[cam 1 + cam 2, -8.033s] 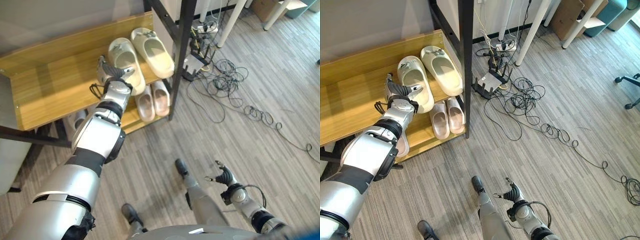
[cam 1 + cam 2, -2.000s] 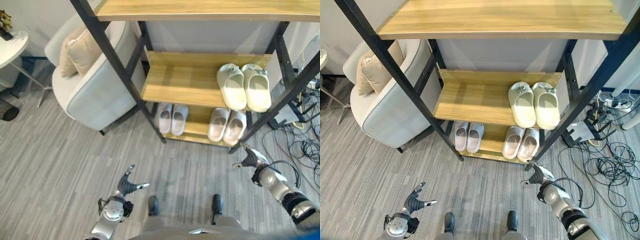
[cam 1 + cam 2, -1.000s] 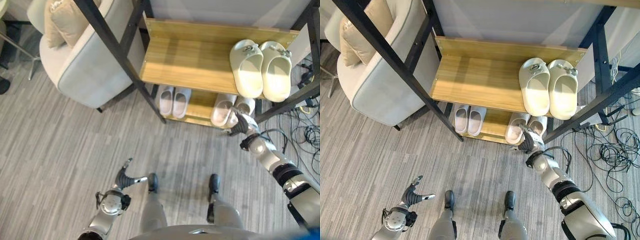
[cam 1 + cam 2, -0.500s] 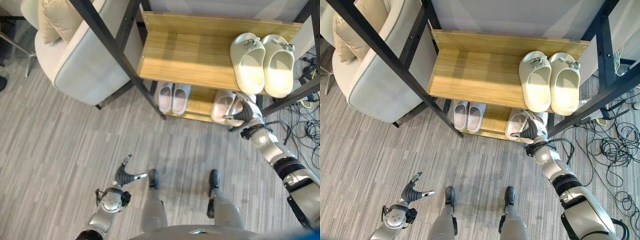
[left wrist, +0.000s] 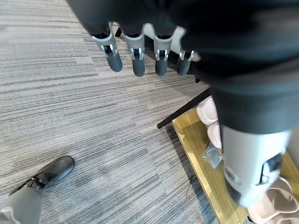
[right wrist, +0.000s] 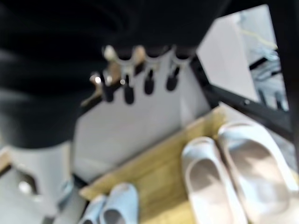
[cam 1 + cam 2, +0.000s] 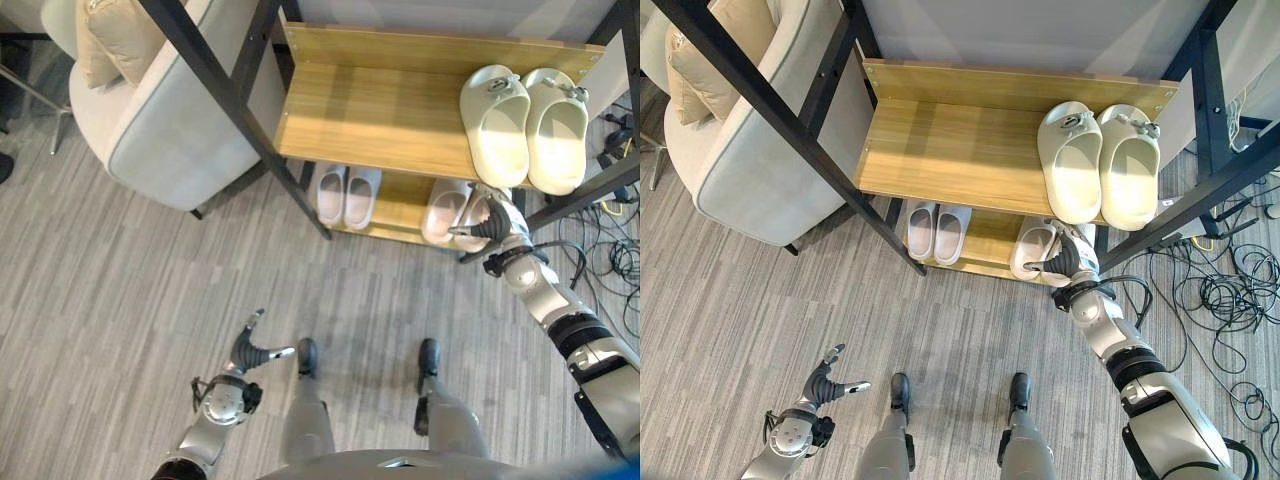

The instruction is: Arrange the slippers neatly on the shoe rack.

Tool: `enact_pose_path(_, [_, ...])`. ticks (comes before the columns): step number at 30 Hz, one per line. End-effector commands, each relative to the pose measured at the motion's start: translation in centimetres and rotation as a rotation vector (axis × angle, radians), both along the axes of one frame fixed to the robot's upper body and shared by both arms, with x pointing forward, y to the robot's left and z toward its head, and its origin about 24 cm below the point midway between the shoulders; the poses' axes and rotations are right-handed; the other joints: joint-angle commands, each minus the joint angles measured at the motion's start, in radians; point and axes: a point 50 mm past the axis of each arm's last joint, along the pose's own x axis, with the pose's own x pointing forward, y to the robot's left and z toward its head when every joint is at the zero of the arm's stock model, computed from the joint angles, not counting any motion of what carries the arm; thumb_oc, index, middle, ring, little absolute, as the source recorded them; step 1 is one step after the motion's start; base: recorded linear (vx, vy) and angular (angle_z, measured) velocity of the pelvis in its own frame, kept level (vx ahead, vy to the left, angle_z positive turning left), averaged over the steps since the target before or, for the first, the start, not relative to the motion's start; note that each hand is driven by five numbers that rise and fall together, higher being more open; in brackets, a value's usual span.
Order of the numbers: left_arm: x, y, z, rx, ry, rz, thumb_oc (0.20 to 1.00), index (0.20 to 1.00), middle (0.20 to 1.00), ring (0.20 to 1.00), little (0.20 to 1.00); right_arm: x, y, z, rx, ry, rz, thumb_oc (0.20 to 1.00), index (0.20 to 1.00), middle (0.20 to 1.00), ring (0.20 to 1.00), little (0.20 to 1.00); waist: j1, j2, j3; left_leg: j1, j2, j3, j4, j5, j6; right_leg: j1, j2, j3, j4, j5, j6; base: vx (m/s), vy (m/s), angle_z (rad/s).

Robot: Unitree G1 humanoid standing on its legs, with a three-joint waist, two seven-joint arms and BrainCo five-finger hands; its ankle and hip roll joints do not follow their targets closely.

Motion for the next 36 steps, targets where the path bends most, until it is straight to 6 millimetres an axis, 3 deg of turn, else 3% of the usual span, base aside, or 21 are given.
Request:
enact_pose_path(1, [-0.3, -0.3, -0.1, 0.025, -0.002, -0.075, 1.0, 1.0, 1.0, 1.0, 1.0, 1.4, 0.6, 2.6, 0.012, -0.076, 0.028, 1.0, 1.0, 1.0, 1.0, 1.0, -0.006, -0.033, -0.071, -0.092, 0.045, -0.026, -0.01, 0.135, 0.005, -0.103, -0.087, 0.048, 0.117, -0.017, 0.113, 0.0, 0.0, 0.0])
enact_pose_path(14, [-0.8, -0.6, -0.4, -0.001, 0.034, -0.111, 1.0, 1.0, 1.0, 1.0, 1.0, 2.3, 1.0, 3.3, 0.055, -0.068, 0.018, 1.0, 1.0, 1.0, 1.0, 1.0, -0.009, -0.042, -0.078, -0.085, 0.047, -0.026, -0.01, 0.129, 0.008, -0.093, -0.084, 0.048, 0.114, -0.02, 0.112, 0.0, 0.0, 0.0])
enact_pose_path(36, [-2.5, -1.1, -2.9, -0.034, 0.226, -0.175, 1.0, 1.0, 1.0, 1.0, 1.0, 3.3, 0.6, 1.0, 0.3, 0.105, -0.084, 1.0, 1.0, 1.0, 1.0, 1.0, -0.009, -0.048, -0.118, -0.063, 0.049, -0.018, -0.01, 0.114, 0.01, -0.07, -0.074, 0.05, 0.096, -0.019, 0.109, 0.0, 0.0, 0.0])
